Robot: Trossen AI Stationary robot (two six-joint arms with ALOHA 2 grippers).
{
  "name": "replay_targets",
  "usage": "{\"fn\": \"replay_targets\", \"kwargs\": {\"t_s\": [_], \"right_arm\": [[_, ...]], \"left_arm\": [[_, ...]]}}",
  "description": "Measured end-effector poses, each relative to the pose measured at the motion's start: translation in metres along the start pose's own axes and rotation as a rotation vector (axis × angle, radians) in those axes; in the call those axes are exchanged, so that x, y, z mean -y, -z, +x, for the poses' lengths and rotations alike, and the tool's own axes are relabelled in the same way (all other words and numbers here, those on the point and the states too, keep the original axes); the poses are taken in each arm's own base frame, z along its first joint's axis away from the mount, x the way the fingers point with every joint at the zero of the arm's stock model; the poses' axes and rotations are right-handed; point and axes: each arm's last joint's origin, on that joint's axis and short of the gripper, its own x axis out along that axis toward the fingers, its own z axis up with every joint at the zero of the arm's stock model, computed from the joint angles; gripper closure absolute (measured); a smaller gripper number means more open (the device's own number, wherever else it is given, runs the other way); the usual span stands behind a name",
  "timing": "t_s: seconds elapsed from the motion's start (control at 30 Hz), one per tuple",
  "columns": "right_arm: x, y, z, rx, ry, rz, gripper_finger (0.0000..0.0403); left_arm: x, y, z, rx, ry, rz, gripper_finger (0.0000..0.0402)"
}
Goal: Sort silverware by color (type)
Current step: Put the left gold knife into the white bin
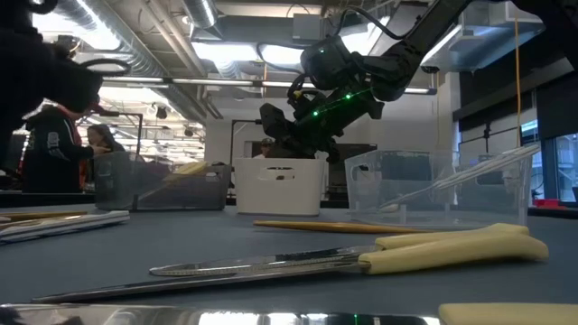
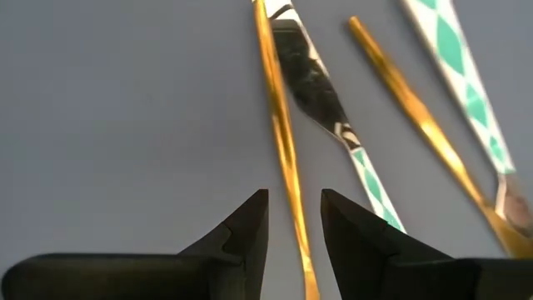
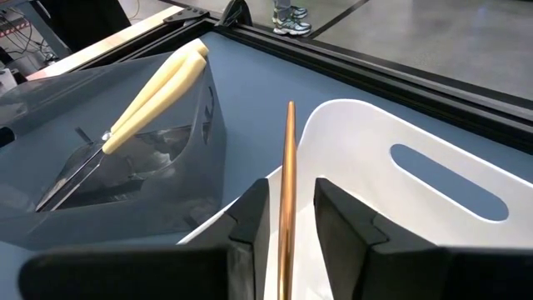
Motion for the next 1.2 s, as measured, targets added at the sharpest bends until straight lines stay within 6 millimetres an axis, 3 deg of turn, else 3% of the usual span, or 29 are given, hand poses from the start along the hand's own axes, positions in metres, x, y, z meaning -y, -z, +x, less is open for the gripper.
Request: {"fn": "replay_targets", "kwargs": {"t_s": [0.2, 0.7, 1.2], "right_arm": [[0.000, 0.000, 0.000, 0.000, 0.000, 0.000, 0.0320], [0.000, 0.000, 0.000, 0.000, 0.000, 0.000, 0.0320], [0.000, 0.000, 0.000, -0.001, 0.000, 0.000, 0.0320]], "left_arm": [[0.002, 0.000, 0.011, 0.002, -0.052, 0.002, 0.0296], [0.006, -0.002, 0.016, 0.076, -0.044, 0.000, 0.0296], [0.010, 0.001, 0.037, 0.030, -0.117, 0.014, 0.0296]]}}
